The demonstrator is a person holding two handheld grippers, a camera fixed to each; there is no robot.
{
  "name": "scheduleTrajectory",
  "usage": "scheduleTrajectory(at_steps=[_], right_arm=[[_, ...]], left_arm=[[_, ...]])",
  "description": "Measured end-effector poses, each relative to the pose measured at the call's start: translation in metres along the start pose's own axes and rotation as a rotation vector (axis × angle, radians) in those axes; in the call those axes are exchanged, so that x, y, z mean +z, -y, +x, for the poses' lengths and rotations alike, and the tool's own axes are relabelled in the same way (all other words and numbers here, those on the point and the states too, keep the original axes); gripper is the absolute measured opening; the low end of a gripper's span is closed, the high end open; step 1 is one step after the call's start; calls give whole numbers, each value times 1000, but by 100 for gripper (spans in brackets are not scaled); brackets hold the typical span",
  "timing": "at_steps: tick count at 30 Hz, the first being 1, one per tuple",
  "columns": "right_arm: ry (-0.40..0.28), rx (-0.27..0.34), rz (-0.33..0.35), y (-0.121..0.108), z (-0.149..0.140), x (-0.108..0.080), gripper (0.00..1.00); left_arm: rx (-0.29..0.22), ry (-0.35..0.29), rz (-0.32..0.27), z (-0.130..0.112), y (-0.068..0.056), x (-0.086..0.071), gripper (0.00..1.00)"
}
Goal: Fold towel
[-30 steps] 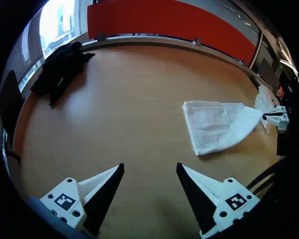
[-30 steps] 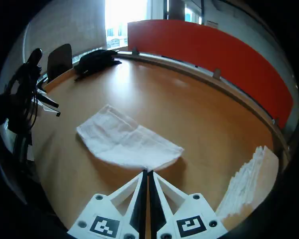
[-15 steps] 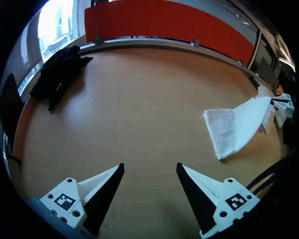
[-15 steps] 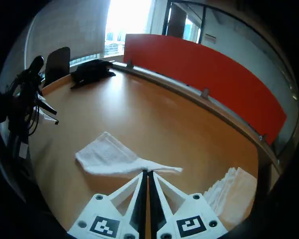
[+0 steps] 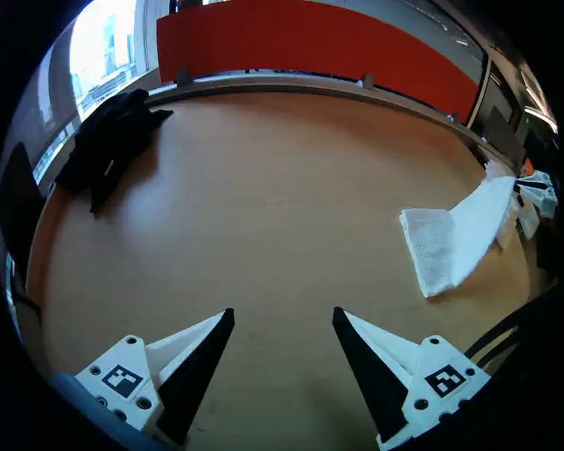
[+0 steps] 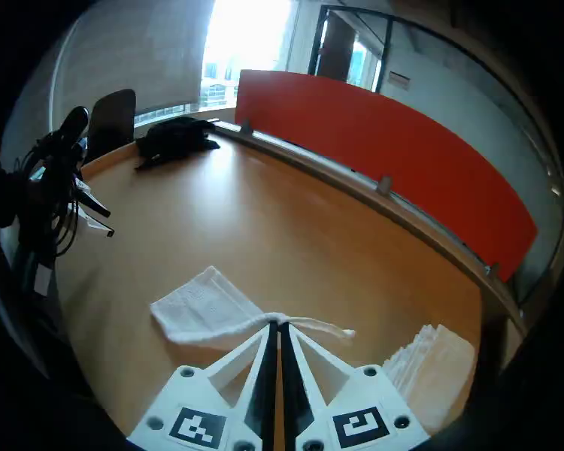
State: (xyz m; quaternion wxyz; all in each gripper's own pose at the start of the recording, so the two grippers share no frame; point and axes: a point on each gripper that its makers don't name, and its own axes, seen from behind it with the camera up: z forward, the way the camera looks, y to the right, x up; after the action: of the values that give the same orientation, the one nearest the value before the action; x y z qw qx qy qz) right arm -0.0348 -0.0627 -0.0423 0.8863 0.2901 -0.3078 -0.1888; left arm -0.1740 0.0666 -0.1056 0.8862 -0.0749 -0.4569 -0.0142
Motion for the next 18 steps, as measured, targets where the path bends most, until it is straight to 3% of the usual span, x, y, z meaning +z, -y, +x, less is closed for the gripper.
scheduleTrajectory(at_steps=[11, 18], right_arm=[[-10, -50, 56, 25, 12, 13, 52], [-14, -70, 117, 54, 17, 24, 57]], left_arm=[[1, -8, -7, 4, -3, -1, 97], [-5, -13, -9, 5, -3, -2, 97]])
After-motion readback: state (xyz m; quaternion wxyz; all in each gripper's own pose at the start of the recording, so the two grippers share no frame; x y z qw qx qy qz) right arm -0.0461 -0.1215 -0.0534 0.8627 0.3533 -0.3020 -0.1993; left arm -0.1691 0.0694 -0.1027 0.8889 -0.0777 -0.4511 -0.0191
